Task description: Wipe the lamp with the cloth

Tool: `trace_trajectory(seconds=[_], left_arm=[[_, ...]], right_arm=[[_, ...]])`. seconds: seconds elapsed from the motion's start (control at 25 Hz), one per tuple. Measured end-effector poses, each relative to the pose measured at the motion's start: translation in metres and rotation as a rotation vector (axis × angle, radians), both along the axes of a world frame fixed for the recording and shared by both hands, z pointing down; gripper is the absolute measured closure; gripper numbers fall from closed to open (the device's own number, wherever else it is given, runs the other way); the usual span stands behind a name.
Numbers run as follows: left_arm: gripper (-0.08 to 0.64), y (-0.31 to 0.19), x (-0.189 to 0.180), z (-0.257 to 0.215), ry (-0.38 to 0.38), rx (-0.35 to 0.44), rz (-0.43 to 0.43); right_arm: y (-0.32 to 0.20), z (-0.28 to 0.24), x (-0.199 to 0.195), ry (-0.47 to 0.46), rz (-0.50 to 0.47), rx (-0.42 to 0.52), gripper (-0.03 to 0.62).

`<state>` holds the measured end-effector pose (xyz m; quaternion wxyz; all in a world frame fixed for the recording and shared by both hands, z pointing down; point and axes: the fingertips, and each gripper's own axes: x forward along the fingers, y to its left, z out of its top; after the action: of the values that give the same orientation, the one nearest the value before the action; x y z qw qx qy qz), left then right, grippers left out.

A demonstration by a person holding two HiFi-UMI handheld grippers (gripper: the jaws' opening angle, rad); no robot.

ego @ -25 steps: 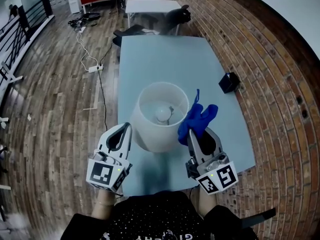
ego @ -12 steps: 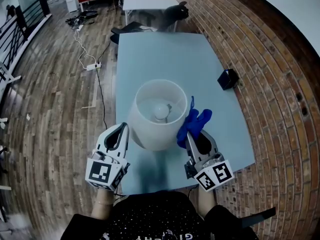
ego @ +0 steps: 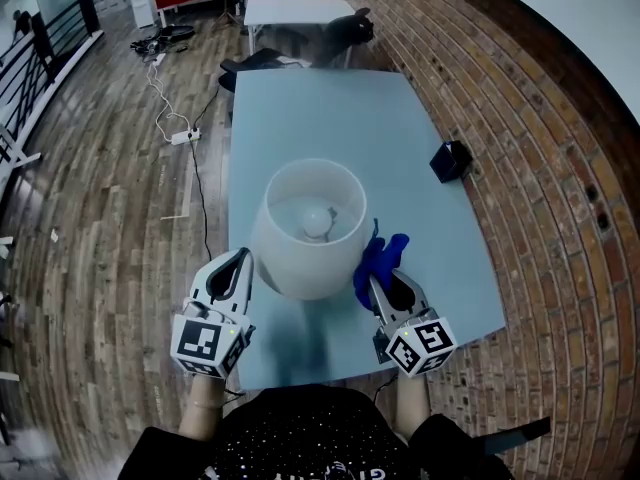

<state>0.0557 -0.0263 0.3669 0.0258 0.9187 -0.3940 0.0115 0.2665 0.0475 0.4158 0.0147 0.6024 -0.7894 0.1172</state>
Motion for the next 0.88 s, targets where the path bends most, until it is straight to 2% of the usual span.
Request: trace_trajectory(seconds=[0.08,0.24,0.32,0.44,0.64,0.76,0.88], left_arm=[[0.551,-0.001,-0.002,-0.002,-0.008,0.009,0.000],[0.551,-0.013,-0.010,-0.019,-0.019,0.070,-0.009],[0.551,-0.023,-0.010,-0.031,-0.018,0.103,-0.019],[0.551,-0.038,-0.007,-0.046,-0.014,0.138,-0.030],[0.551,-0.057,-0.003,-0.061,-0.013,0.178,-0.031],[0.551,-0.064,0.000,-0.057,-0.017,0.175,-0.028],[0.551,-0.074,-0.002,-0.047,-0.019,0.150,-0.028]], right_arm=[[0.002,-0.008,0.012,-0.051,0.017,0.020,0.500],[-0.016,-0.073,0.034,-0.186,-0.001,0.174,0.500],[-0.034,-0.113,0.039,-0.230,-0.048,0.241,0.500],[-0.059,-0.159,0.032,-0.316,-0.151,0.291,0.500],[-0.088,-0.173,0.009,-0.493,-0.271,0.251,0.500],[-0.099,-0.153,0.008,-0.498,-0.259,0.206,0.500],[-0.108,-0.131,0.007,-0.458,-0.252,0.155,0.500]])
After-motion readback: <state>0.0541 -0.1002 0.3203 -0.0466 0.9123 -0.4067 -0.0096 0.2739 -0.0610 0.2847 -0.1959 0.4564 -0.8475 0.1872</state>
